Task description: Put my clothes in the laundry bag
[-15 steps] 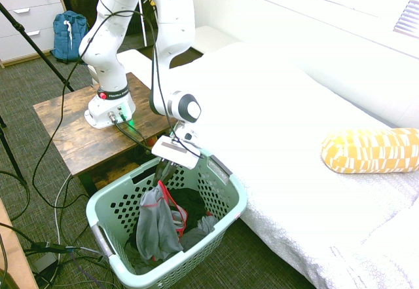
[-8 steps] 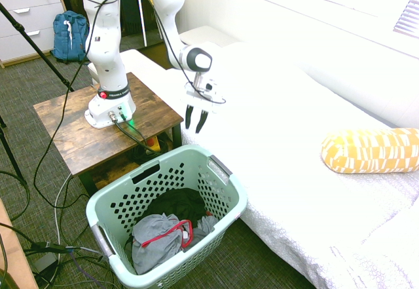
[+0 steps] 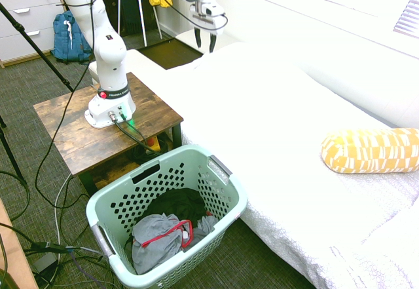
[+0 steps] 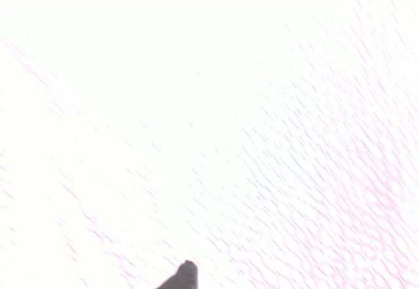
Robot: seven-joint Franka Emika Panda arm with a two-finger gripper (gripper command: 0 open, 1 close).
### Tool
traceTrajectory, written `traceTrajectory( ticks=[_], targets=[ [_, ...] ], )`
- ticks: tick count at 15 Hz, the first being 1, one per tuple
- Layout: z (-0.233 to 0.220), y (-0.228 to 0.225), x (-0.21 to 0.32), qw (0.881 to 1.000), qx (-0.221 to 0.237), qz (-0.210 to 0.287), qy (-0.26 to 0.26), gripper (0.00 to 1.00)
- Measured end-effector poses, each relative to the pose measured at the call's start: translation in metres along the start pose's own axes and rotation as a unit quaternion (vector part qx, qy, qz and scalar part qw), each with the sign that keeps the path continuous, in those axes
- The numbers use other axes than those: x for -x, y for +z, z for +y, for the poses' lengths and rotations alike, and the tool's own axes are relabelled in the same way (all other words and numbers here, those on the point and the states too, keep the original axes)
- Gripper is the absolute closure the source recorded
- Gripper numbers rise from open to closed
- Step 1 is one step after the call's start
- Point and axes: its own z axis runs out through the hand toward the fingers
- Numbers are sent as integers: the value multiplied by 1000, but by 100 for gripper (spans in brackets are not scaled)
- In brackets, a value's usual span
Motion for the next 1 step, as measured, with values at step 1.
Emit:
traceTrajectory(
  ticks=[1],
  targets=[
    [-18, -1, 3, 1000, -5, -1, -7, 0]
  ],
)
